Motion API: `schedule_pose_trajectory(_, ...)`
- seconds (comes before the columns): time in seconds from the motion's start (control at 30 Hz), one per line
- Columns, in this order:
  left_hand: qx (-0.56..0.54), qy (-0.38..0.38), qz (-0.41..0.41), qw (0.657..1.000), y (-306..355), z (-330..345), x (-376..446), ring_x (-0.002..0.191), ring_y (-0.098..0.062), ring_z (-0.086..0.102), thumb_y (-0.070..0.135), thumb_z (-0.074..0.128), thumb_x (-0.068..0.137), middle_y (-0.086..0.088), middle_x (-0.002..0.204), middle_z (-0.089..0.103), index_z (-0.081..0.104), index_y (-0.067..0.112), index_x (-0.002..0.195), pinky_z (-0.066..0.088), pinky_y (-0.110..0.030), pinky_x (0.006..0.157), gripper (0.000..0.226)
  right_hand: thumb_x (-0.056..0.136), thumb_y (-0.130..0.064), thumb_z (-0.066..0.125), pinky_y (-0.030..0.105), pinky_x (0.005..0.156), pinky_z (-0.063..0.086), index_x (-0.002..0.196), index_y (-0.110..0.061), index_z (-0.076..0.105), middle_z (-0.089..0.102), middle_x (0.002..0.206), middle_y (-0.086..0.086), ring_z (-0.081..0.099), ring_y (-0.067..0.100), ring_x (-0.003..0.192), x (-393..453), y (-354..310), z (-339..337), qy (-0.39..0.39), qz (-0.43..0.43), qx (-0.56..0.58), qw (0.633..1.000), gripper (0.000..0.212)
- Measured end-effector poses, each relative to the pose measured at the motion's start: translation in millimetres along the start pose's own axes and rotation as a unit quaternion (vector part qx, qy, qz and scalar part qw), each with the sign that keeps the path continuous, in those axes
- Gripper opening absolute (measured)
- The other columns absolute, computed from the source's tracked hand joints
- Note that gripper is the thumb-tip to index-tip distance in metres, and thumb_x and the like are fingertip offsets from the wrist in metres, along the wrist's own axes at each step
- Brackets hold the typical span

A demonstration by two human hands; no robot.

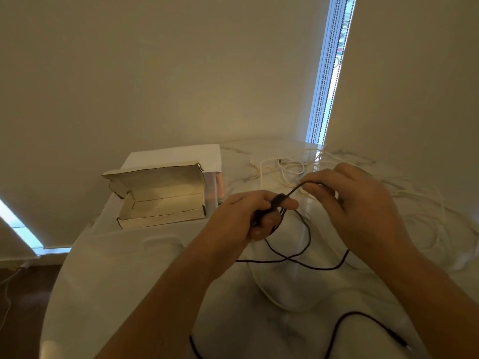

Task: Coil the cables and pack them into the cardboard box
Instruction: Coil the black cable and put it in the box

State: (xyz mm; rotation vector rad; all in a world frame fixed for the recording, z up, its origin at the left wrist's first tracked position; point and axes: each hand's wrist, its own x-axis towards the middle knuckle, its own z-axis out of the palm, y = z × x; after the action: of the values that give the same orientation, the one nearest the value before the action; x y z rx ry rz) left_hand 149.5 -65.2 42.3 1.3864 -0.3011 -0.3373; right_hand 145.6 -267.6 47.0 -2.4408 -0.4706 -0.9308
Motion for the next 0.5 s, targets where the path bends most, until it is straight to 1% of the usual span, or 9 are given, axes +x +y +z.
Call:
schedule_pose_trajectory(0.07,-0.081,-0.029,-0.019,0.996,3,-1,-2,0.053,-0.010,0.028,0.008,0.029,0.099,-0.003,0.064,0.035,0.067,-0.008,0.110,0.023,-0.023,0.051,0.043,0.096,-0.038,0.050,0.009,0.066,0.033,0.111,-0.028,0.072,0.049,0.081,-0.014,0.041,0.001,0.071,1,-1,4,0.000,0.007,0.014,1.000,0.028)
schedule_pose_trajectory(0.13,-0.163,-0.055,-0.032,0.985,6,-2,-3,0.053,-0.010,0.026,0.009,0.031,0.095,-0.002,0.063,0.033,0.068,-0.004,0.102,0.022,-0.022,0.051,0.039,0.096,-0.039,0.047,0.009,0.066,0.034,0.114,-0.030,0.071,0.051,0.080,-0.016,0.046,0.002,0.071,0,-2,7,-0.012,0.020,0.037,0.999,0.031)
schedule_pose_trajectory(0.2,-0.230,-0.060,-0.033,0.971,6,-4,-3,0.053,-0.009,0.024,0.009,0.032,0.093,0.000,0.063,0.032,0.067,0.000,0.096,0.019,-0.022,0.052,0.036,0.096,-0.040,0.047,0.006,0.068,0.036,0.114,-0.035,0.068,0.058,0.083,-0.020,0.053,-0.005,0.076,-1,-4,10,-0.030,0.037,0.072,0.996,0.028)
schedule_pose_trajectory(0.27,-0.285,-0.053,-0.025,0.957,5,-6,-3,0.052,-0.008,0.026,0.010,0.033,0.094,0.002,0.064,0.034,0.069,0.001,0.096,0.022,-0.021,0.052,0.037,0.097,-0.038,0.051,0.004,0.069,0.040,0.113,-0.041,0.067,0.065,0.087,-0.023,0.057,-0.011,0.081,-3,-7,14,-0.061,0.063,0.119,0.989,0.024)
schedule_pose_trajectory(0.3,-0.304,-0.047,-0.018,0.951,4,-6,-3,0.052,-0.008,0.028,0.011,0.034,0.094,0.002,0.064,0.036,0.071,0.000,0.099,0.025,-0.021,0.052,0.038,0.097,-0.038,0.051,0.007,0.069,0.044,0.114,-0.044,0.066,0.068,0.088,-0.020,0.060,-0.008,0.082,-5,-9,17,-0.085,0.076,0.134,0.984,0.024)
schedule_pose_trajectory(0.37,-0.330,-0.027,0.004,0.944,4,-9,-1,0.054,-0.008,0.031,0.012,0.035,0.096,0.003,0.067,0.038,0.070,-0.001,0.110,0.031,-0.020,0.054,0.040,0.098,-0.041,0.048,0.020,0.067,0.051,0.118,-0.053,0.061,0.071,0.084,-0.007,0.065,0.008,0.076,-10,-12,23,-0.135,0.089,0.144,0.976,0.027)
schedule_pose_trajectory(0.43,-0.340,0.003,0.033,0.940,7,-12,0,0.056,-0.008,0.033,0.013,0.034,0.099,0.003,0.070,0.041,0.062,-0.004,0.123,0.033,-0.021,0.058,0.040,0.100,-0.040,0.047,0.029,0.065,0.051,0.121,-0.057,0.056,0.068,0.076,0.001,0.064,0.021,0.068,-15,-16,27,-0.179,0.101,0.161,0.965,0.029)
schedule_pose_trajectory(0.5,-0.338,0.034,0.059,0.939,8,-16,1,0.058,-0.008,0.035,0.013,0.033,0.102,0.002,0.073,0.044,0.055,-0.005,0.130,0.034,-0.023,0.062,0.040,0.100,-0.039,0.047,0.030,0.064,0.050,0.122,-0.058,0.055,0.067,0.073,0.001,0.064,0.021,0.067,-18,-22,30,-0.203,0.102,0.172,0.958,0.030)
